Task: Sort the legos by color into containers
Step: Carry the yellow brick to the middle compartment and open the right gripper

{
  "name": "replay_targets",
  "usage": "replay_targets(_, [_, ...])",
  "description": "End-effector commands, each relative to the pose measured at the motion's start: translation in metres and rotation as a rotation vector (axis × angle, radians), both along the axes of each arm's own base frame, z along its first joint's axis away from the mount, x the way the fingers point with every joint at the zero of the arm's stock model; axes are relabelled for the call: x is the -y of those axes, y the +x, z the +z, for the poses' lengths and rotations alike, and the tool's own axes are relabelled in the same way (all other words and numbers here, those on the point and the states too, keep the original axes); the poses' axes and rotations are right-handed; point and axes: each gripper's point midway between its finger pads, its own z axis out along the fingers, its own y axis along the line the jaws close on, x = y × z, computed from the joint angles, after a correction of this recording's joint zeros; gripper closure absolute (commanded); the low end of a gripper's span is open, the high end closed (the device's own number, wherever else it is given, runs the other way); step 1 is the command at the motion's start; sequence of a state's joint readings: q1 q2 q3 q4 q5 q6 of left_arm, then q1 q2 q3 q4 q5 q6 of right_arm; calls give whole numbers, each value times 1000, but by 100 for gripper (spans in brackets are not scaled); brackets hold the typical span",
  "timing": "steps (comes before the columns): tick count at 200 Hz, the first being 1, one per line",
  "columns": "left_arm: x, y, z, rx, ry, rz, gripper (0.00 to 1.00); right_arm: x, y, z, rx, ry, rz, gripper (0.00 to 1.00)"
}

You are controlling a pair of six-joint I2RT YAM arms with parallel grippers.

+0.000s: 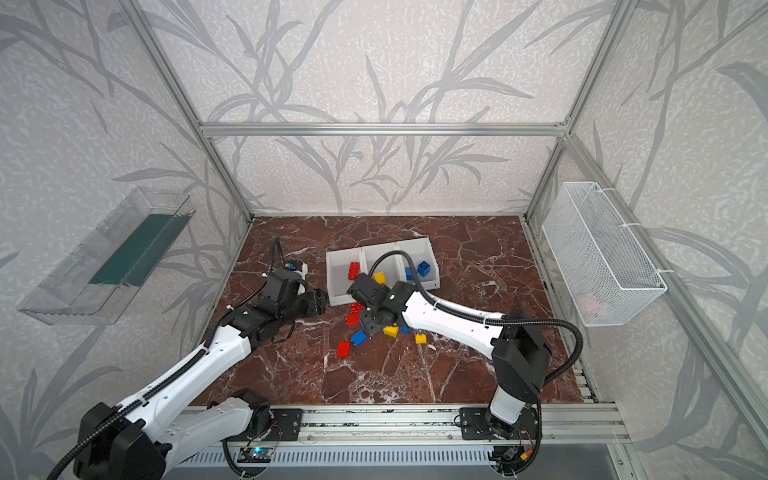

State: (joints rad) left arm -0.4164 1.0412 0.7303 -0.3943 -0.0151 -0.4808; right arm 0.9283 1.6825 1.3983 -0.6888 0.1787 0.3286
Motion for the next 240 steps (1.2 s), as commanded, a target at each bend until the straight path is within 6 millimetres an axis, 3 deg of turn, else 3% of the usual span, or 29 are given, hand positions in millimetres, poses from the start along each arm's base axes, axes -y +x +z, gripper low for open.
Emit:
replay_targets(1, [0, -5, -2, -16, -31, 10, 32, 10, 52, 18, 92, -27, -2, 63])
replay_targets(33, [3, -12, -6, -25, -69, 3, 32, 18, 111, 17, 99, -21, -97, 63])
replay_targets(69, [12, -20, -8, -21, -131, -33, 32, 19, 140, 1, 80, -60, -130, 62])
replay_targets(149, [11, -26, -12, -35, -140, -34, 32, 20, 149, -12, 47, -65, -165, 53])
replay_targets(184, [14, -28, -14, -42, -140, -55, 31, 17, 150, -9, 44, -54, -168, 41])
replay_targets(240, [16, -32, -20, -60, -155, -66, 30, 20, 146, 0, 47, -50, -159, 37])
